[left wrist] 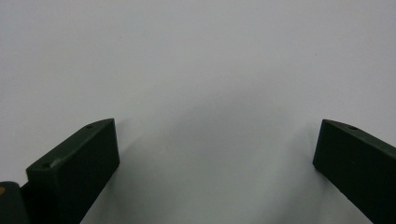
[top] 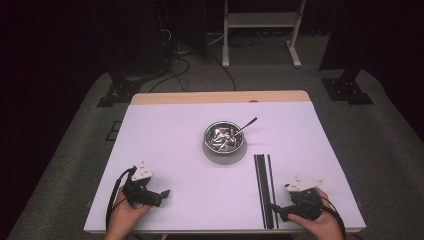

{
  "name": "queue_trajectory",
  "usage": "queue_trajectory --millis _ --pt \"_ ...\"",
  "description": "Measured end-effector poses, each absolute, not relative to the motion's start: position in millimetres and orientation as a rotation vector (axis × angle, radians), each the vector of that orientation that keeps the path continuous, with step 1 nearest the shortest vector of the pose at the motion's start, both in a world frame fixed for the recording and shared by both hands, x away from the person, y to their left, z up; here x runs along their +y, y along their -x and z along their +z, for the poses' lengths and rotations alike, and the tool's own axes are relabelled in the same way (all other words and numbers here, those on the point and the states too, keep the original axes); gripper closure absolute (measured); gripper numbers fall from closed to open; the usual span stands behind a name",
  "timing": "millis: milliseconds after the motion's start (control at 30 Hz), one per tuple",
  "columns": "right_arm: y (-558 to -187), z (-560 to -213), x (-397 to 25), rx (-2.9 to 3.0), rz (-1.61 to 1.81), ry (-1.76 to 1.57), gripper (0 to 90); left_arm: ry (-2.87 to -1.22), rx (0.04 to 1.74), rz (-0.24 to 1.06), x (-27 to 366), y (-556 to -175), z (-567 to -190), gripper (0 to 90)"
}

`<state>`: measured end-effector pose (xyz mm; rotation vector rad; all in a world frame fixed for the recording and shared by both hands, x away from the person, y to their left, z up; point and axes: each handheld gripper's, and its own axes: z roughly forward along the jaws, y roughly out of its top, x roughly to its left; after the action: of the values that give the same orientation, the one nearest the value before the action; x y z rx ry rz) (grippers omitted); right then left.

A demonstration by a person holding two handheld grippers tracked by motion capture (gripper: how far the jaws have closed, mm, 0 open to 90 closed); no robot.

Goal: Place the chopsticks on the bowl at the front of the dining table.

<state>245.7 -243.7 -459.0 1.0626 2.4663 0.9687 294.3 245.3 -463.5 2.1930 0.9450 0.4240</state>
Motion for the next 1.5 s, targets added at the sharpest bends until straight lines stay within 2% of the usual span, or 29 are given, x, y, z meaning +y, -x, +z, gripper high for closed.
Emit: queue_trajectory --millis 1500 --pt "-252 -458 -276 2.396 0.923 -1.166 13.6 -2.193 0.945 0.424 245 -294 -464 0.0"
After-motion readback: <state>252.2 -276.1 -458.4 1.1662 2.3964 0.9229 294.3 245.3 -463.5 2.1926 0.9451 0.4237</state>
